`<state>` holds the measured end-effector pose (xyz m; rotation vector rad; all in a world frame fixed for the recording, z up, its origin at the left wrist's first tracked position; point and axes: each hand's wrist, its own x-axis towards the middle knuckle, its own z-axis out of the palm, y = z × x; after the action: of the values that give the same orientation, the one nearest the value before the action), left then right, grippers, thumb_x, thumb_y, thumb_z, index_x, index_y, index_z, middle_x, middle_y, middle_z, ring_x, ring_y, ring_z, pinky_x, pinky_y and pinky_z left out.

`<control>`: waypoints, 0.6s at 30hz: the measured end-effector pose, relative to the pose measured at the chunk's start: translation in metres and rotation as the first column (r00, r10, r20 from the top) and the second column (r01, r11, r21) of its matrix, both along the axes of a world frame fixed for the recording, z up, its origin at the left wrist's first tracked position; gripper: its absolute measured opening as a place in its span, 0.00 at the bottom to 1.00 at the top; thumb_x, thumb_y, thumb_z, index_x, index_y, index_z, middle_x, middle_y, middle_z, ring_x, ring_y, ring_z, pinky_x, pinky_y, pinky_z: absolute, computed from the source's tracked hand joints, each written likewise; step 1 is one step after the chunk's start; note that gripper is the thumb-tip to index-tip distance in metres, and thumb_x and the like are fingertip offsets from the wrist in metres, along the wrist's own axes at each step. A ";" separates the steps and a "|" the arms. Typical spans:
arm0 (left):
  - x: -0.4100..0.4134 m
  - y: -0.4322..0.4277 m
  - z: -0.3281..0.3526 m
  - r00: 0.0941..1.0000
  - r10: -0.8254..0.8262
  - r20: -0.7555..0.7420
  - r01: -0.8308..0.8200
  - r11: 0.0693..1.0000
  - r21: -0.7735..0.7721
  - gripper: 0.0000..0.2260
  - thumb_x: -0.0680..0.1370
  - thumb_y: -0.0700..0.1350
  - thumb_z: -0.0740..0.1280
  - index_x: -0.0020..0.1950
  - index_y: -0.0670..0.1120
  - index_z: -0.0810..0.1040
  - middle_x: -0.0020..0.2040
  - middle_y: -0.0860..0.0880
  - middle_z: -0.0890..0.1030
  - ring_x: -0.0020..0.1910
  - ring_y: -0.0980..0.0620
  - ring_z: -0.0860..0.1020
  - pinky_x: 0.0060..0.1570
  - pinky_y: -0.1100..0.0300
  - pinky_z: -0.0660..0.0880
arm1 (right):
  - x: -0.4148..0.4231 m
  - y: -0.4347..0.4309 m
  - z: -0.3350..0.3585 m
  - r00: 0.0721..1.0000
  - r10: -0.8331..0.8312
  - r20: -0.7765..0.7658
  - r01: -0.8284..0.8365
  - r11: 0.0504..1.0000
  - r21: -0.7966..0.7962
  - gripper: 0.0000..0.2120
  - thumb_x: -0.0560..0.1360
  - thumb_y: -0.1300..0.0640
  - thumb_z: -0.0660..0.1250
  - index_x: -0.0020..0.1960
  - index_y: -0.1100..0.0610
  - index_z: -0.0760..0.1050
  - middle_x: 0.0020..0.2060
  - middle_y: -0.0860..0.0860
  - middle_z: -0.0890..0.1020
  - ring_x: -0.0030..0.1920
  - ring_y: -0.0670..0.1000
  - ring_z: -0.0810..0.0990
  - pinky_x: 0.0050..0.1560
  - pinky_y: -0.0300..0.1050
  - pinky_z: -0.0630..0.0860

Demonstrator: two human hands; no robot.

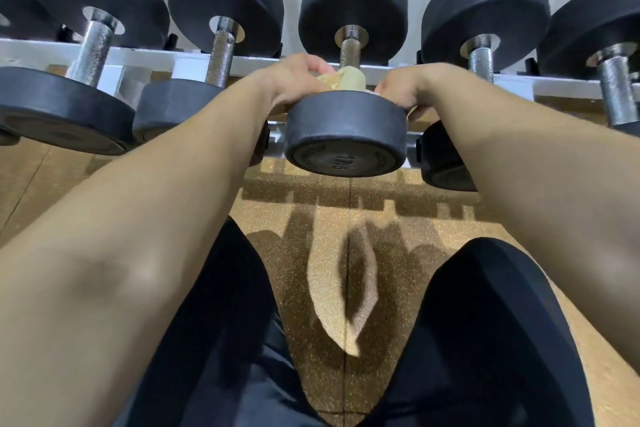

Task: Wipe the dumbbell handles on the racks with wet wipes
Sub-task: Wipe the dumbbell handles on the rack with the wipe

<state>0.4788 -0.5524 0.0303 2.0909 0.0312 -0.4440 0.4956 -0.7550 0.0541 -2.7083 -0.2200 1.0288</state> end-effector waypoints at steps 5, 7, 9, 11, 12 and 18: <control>0.003 -0.003 0.007 0.998 0.025 0.064 -0.033 0.990 0.135 0.05 0.74 0.43 0.75 0.43 0.53 0.82 0.50 0.49 0.82 0.51 0.50 0.80 0.44 0.60 0.77 | 0.014 -0.014 0.018 0.999 0.010 0.033 -0.015 0.990 0.139 0.10 0.82 0.51 0.67 0.46 0.56 0.80 0.40 0.51 0.83 0.40 0.49 0.82 0.34 0.40 0.72; 0.007 -0.004 0.006 0.986 0.091 0.140 -0.121 0.967 0.223 0.06 0.74 0.42 0.75 0.44 0.52 0.81 0.49 0.50 0.81 0.49 0.52 0.78 0.41 0.64 0.73 | 0.016 -0.021 0.018 1.000 0.007 0.004 -0.008 0.987 0.160 0.11 0.82 0.50 0.66 0.46 0.55 0.81 0.40 0.51 0.84 0.41 0.49 0.82 0.33 0.39 0.71; 0.011 -0.006 0.001 0.976 0.109 0.189 -0.168 0.928 0.332 0.05 0.75 0.41 0.74 0.44 0.50 0.81 0.49 0.49 0.80 0.52 0.50 0.78 0.45 0.63 0.73 | 0.017 -0.024 0.016 0.999 -0.028 -0.019 0.031 0.984 0.177 0.11 0.82 0.49 0.65 0.46 0.54 0.81 0.41 0.51 0.84 0.42 0.50 0.82 0.36 0.40 0.72; 0.010 -0.012 -0.001 0.984 0.048 0.173 -0.116 0.903 0.415 0.02 0.75 0.42 0.72 0.45 0.48 0.81 0.47 0.48 0.80 0.52 0.48 0.78 0.48 0.60 0.71 | 0.016 -0.021 0.014 0.999 -0.032 -0.021 0.035 0.988 0.149 0.11 0.82 0.48 0.65 0.48 0.54 0.82 0.42 0.50 0.84 0.43 0.50 0.83 0.37 0.41 0.72; 0.010 -0.016 0.001 0.985 0.036 0.169 -0.105 0.901 0.421 0.01 0.75 0.42 0.72 0.45 0.47 0.82 0.47 0.47 0.80 0.50 0.47 0.78 0.48 0.60 0.71 | 0.016 -0.017 0.012 1.000 -0.012 -0.009 0.013 0.994 0.109 0.11 0.82 0.49 0.65 0.47 0.54 0.81 0.42 0.50 0.84 0.42 0.49 0.83 0.36 0.40 0.72; 0.019 -0.007 0.008 0.988 0.104 0.113 -0.127 0.968 0.216 0.05 0.73 0.39 0.76 0.41 0.48 0.83 0.41 0.48 0.83 0.39 0.51 0.81 0.35 0.61 0.79 | 0.013 0.010 0.001 0.991 0.134 0.019 -0.130 0.981 -0.141 0.04 0.79 0.57 0.66 0.49 0.56 0.79 0.38 0.51 0.79 0.36 0.50 0.77 0.36 0.41 0.72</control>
<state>0.4980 -0.5595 0.0387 2.3149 0.1491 -0.2737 0.5089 -0.7450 0.0546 -2.8687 -0.3497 1.0803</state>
